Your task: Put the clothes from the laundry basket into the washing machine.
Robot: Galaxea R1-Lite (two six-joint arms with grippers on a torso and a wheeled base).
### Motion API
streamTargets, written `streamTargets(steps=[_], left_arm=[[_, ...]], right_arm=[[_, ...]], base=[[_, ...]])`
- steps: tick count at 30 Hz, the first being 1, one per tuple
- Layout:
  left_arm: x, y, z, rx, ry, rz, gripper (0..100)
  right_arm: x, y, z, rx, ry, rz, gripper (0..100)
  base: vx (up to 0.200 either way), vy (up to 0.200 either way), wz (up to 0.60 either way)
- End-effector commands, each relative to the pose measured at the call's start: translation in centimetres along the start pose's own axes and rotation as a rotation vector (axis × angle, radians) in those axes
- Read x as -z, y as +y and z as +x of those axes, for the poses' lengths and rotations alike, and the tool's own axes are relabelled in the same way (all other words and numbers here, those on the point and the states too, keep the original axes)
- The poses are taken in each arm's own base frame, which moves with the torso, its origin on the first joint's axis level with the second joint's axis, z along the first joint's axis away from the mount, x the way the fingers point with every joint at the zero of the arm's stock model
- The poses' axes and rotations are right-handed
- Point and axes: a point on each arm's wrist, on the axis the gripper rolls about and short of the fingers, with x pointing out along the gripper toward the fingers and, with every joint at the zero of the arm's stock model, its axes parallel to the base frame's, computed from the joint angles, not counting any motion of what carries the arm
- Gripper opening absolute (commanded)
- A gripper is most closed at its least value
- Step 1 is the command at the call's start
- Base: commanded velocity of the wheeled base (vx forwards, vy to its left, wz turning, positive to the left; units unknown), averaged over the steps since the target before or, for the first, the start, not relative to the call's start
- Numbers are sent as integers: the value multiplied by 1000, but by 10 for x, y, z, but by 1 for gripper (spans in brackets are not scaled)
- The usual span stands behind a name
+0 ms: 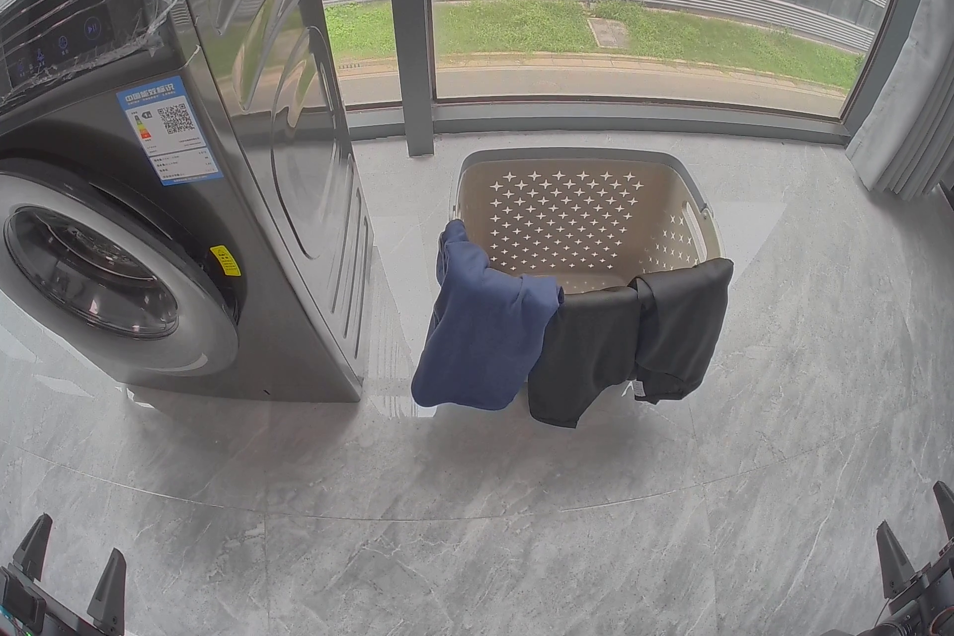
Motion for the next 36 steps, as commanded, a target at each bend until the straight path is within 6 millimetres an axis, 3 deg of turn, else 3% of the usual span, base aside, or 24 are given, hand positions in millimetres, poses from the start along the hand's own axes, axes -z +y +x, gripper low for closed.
streamTargets(steps=[1, 16, 25, 36], left_arm=[[5, 0, 0, 0, 1, 0, 100], [5, 0, 0, 0, 1, 0, 100], [5, 0, 0, 0, 1, 0, 100], [5, 0, 0, 0, 1, 0, 100]], right_arm=[[5, 0, 0, -1, 1, 0, 100], [5, 0, 0, -1, 1, 0, 100], [5, 0, 0, -1, 1, 0, 100], [5, 0, 0, -1, -1, 0, 100]], base=[[0, -200, 0], [0, -200, 0], [0, 0, 0], [200, 0, 0]])
